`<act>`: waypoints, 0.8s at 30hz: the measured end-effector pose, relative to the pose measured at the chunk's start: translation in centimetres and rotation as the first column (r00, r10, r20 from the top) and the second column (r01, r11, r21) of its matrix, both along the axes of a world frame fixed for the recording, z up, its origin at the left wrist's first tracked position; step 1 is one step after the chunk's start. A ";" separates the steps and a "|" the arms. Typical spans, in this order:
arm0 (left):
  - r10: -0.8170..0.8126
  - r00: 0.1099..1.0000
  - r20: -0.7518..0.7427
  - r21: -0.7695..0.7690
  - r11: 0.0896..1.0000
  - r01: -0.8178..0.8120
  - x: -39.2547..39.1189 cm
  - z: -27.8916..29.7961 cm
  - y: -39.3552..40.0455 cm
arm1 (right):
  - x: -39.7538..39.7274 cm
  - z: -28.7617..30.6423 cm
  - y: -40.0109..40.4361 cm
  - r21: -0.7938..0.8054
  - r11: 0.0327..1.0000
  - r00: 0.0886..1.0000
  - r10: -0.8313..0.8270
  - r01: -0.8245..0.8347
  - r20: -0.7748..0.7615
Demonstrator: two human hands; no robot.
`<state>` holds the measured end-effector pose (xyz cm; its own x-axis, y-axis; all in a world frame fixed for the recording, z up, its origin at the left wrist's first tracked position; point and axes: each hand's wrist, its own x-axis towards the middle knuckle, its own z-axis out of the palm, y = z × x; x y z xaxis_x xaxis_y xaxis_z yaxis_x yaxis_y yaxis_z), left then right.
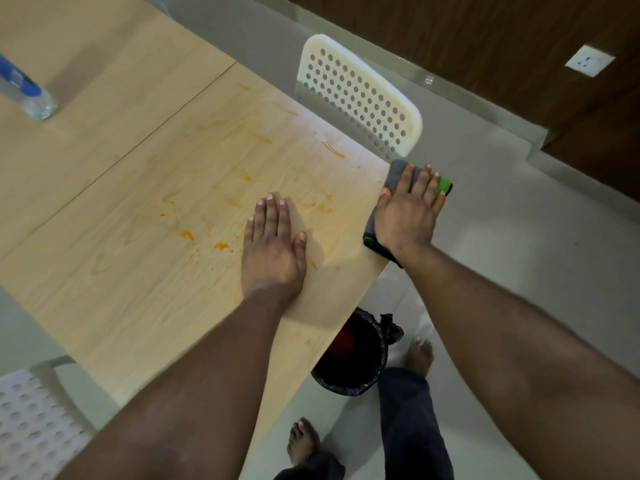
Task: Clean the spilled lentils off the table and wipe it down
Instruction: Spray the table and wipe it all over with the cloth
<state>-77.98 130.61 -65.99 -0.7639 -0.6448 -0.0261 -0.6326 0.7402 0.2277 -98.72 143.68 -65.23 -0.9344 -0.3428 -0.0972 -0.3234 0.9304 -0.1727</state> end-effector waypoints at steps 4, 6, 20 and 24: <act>0.053 0.998 -0.030 0.027 0.998 -0.052 0.1 0.3 0.2 | 0.8 0.2 1.1 0.044 0.963 0.961 0.268 -0.266 -0.061; 0.166 0.985 -0.046 0.078 0.984 -0.162 -1.4 0.7 1.0 | 1.0 0.5 2.8 0.038 0.913 0.913 0.407 -0.405 -0.042; 0.451 0.891 -0.046 0.009 0.892 -0.451 -5.9 0.3 2.6 | -6.8 0.1 -2.6 -0.007 0.768 0.767 0.640 -0.641 0.035; 0.457 0.888 -0.055 0.006 0.889 -0.458 -5.6 0.6 2.8 | -6.1 0.9 1.3 0.026 0.711 0.711 0.702 -0.703 0.042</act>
<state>-83.58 133.45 -65.42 -0.3842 -0.9232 0.0120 -0.8888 0.3733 0.2659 -104.82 144.99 -64.33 -0.4226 -0.8946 -0.1456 -0.8818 0.4429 -0.1623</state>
